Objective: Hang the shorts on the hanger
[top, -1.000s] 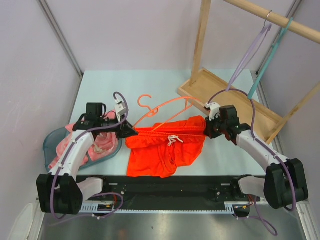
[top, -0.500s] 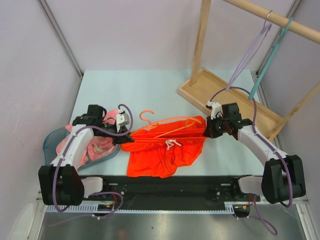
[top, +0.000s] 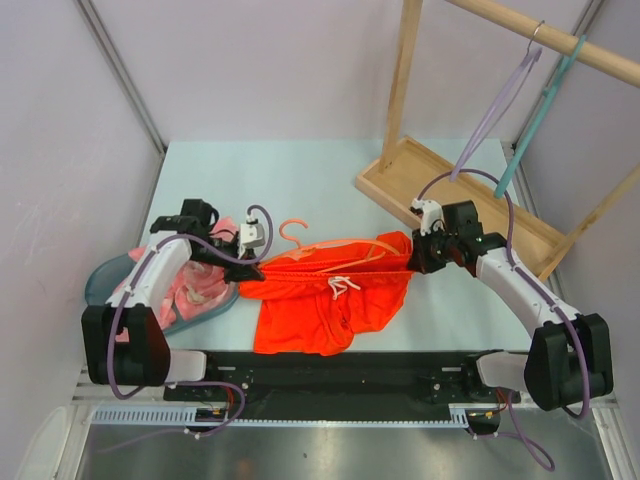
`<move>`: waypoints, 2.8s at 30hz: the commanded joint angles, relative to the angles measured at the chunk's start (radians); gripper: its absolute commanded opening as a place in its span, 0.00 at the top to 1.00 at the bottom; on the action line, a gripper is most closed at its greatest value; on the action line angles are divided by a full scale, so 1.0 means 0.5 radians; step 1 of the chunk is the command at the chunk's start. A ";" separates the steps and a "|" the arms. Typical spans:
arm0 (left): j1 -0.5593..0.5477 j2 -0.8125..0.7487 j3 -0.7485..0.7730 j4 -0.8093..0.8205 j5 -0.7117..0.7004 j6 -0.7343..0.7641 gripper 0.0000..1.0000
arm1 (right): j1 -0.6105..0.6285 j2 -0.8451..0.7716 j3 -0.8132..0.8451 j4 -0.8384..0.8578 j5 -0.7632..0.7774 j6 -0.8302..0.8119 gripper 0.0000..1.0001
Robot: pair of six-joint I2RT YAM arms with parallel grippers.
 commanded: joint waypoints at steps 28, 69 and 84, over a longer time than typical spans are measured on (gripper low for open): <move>-0.735 -0.041 0.117 0.318 -1.302 -0.837 1.00 | 0.095 -0.092 0.244 -0.289 0.742 -0.165 1.00; -0.738 -0.314 0.108 0.269 -0.753 -0.862 1.00 | 1.197 -0.261 0.434 0.156 0.453 -0.404 0.14; -0.738 -0.419 0.185 0.309 -0.560 -0.920 1.00 | 1.344 -0.019 0.548 0.334 0.530 -0.717 0.39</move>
